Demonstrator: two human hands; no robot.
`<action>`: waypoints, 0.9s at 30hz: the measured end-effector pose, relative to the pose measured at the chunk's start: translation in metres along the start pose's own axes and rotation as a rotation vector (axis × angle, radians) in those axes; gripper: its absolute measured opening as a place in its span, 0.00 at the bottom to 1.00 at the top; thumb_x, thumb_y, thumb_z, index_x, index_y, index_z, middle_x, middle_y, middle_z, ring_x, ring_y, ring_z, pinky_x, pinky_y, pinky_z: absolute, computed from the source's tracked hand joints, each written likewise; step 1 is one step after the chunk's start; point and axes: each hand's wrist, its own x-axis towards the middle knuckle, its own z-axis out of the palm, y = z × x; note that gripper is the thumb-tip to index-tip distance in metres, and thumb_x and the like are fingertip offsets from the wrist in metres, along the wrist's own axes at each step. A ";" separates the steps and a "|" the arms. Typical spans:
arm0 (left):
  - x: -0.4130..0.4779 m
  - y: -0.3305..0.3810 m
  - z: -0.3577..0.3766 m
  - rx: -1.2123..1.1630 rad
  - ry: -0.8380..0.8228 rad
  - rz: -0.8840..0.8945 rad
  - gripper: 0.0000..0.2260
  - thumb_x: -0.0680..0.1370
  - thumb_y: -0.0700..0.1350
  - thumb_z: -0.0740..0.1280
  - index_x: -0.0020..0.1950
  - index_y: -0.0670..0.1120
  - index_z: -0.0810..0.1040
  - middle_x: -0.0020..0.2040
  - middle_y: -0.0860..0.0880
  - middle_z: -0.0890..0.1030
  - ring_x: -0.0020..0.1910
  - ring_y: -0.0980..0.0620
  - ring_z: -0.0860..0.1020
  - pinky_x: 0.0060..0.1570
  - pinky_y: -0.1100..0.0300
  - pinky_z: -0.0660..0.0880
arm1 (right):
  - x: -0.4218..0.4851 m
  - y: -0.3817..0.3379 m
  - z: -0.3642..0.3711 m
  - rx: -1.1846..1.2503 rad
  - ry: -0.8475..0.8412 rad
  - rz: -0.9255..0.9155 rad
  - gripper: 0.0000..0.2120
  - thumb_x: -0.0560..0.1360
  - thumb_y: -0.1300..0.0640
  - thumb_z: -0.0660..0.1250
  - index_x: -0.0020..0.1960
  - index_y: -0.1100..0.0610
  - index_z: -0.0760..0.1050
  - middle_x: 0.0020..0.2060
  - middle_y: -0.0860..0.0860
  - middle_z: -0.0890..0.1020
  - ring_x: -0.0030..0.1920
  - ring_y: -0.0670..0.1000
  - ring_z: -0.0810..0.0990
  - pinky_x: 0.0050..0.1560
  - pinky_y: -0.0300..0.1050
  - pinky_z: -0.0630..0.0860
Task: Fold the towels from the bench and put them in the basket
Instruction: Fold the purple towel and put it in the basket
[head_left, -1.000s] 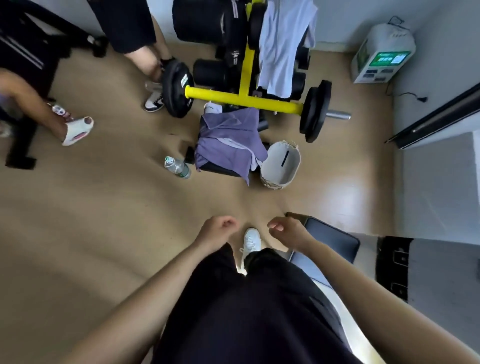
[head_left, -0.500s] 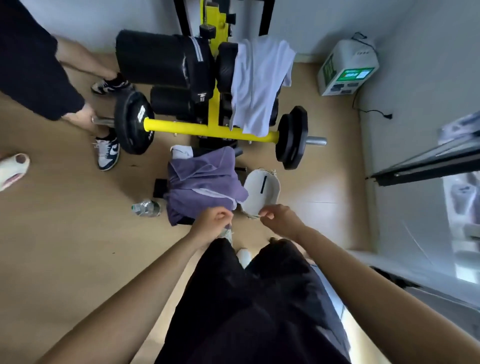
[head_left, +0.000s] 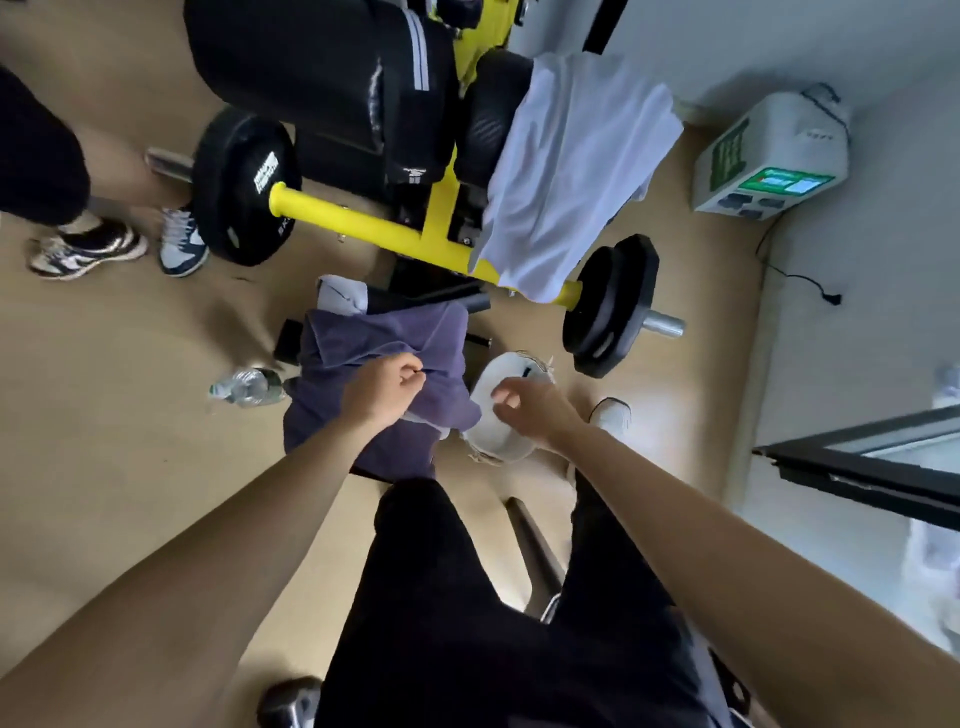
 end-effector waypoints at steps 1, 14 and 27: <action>0.010 -0.003 0.005 0.025 0.065 0.014 0.09 0.79 0.48 0.69 0.57 0.48 0.83 0.51 0.48 0.86 0.53 0.43 0.83 0.50 0.49 0.79 | 0.018 0.005 0.000 0.001 -0.011 -0.025 0.12 0.78 0.57 0.65 0.59 0.56 0.80 0.56 0.55 0.84 0.58 0.57 0.80 0.58 0.48 0.75; 0.094 -0.059 0.080 0.650 0.444 0.098 0.10 0.79 0.51 0.68 0.56 0.47 0.83 0.53 0.44 0.83 0.53 0.38 0.78 0.54 0.43 0.72 | 0.224 0.061 0.043 -0.089 0.111 -0.529 0.22 0.70 0.56 0.71 0.64 0.57 0.78 0.57 0.57 0.79 0.55 0.60 0.78 0.58 0.46 0.70; 0.014 -0.015 0.083 0.156 0.883 0.306 0.10 0.81 0.50 0.68 0.55 0.46 0.84 0.48 0.48 0.86 0.49 0.47 0.82 0.48 0.55 0.74 | 0.233 0.079 0.055 -0.139 0.311 -0.861 0.06 0.75 0.54 0.71 0.44 0.57 0.80 0.43 0.50 0.78 0.42 0.49 0.69 0.53 0.51 0.66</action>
